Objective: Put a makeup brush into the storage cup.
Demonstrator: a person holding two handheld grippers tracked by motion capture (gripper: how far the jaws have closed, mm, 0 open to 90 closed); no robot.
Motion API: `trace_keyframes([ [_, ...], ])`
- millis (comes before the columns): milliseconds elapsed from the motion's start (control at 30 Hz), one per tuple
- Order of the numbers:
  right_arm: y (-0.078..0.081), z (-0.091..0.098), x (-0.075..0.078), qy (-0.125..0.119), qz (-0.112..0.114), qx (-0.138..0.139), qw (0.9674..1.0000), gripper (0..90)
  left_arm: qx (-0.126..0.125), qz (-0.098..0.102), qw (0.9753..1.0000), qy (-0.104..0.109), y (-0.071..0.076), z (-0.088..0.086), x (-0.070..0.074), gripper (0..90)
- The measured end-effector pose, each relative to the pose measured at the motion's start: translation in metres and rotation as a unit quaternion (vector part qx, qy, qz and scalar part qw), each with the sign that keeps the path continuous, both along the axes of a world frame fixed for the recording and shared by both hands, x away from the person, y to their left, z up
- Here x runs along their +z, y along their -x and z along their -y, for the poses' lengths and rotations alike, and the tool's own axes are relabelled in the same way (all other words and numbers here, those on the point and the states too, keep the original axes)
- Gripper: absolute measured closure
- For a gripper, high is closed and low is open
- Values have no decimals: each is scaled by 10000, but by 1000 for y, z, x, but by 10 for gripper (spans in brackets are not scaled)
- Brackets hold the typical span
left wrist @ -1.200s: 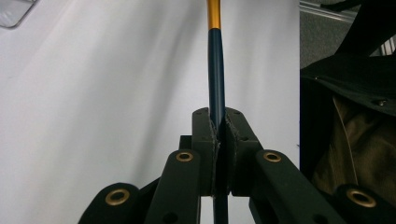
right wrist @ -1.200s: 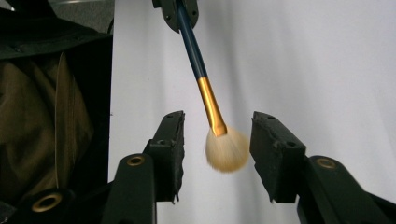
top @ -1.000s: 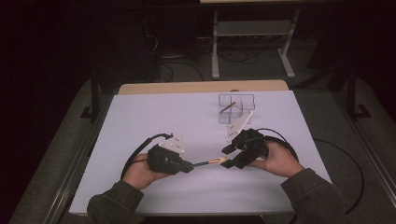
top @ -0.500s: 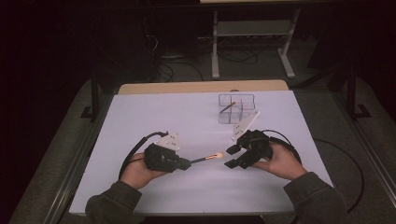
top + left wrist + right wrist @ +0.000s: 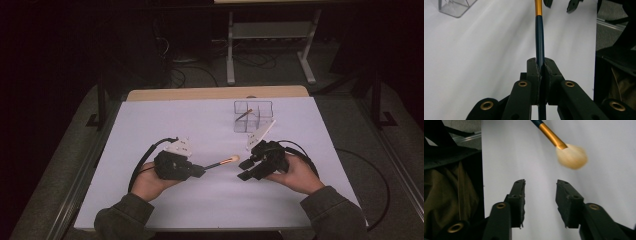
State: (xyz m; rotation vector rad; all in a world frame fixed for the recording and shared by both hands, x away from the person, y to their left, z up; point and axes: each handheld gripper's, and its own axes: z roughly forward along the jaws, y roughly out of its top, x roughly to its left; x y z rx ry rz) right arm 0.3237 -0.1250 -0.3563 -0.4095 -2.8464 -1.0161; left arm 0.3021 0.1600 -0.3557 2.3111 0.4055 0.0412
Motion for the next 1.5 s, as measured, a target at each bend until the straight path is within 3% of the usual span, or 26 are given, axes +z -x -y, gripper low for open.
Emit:
trace_keyframes([
  [200,-2,-3,1,-260,-11,-69,9996,685,124,23,9999,61,-1,3,1,840],
  [433,-5,-8,1,-319,-4,-163,9994,655,195,8,9997,132,-2,8,1,840],
  [600,-7,-10,5,-552,-16,-344,9979,659,188,-38,9996,184,-3,12,1,840],
  [633,-6,-10,6,-589,-78,-394,9975,667,179,-25,9997,146,-3,13,0,840],
  [700,-6,-10,7,-596,29,-354,9976,687,161,-37,9998,106,-3,14,-1,840],
  [833,-6,-10,7,-612,36,-400,9973,706,114,-50,9999,63,-3,17,-2,838],
  [1000,-6,-9,13,-798,63,-456,9957,716,47,-101,9999,-16,-2,24,-5,839],
  [1500,-4,-9,22,-1170,40,-275,9927,782,-110,-166,9998,-81,-2,40,-10,840],
])
